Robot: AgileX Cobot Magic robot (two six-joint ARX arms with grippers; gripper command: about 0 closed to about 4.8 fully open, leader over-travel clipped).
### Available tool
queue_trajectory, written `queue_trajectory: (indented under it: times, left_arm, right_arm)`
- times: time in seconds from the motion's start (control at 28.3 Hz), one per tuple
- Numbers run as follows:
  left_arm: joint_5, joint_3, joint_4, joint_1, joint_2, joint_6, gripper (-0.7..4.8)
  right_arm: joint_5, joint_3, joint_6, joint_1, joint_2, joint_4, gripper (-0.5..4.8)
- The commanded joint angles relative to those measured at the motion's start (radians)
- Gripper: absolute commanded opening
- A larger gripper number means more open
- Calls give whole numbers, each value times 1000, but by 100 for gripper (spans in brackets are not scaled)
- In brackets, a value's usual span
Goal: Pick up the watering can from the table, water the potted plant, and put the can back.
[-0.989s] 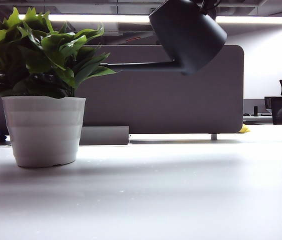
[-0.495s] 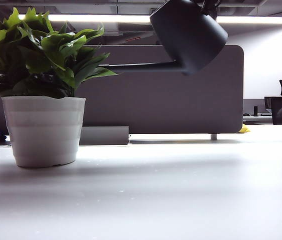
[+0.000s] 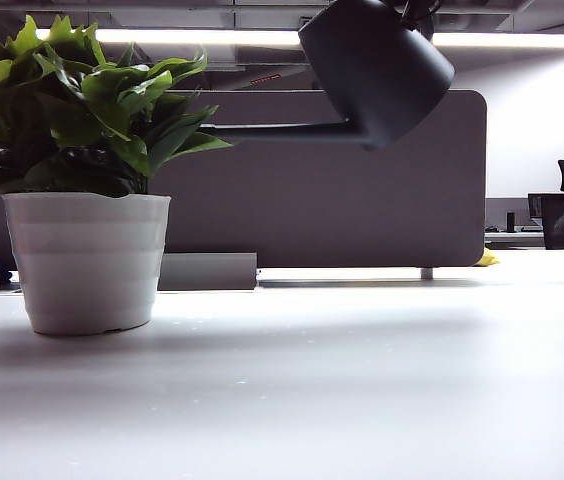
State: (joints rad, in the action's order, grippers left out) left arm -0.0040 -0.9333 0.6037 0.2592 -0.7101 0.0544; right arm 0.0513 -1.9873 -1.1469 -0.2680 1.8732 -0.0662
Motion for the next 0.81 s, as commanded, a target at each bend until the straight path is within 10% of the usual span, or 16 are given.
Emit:
queue_trajectory:
  times: [0.04, 0.81]
  left_arm:
    - [-3, -2, -4, 0, 2, 2, -6]
    - [93, -2, -24, 1, 5, -3, -6]
  right_arm:
    - [2, -26, 67, -2, -32, 121, -5]
    - [59, -21, 745, 73, -245, -209, -6]
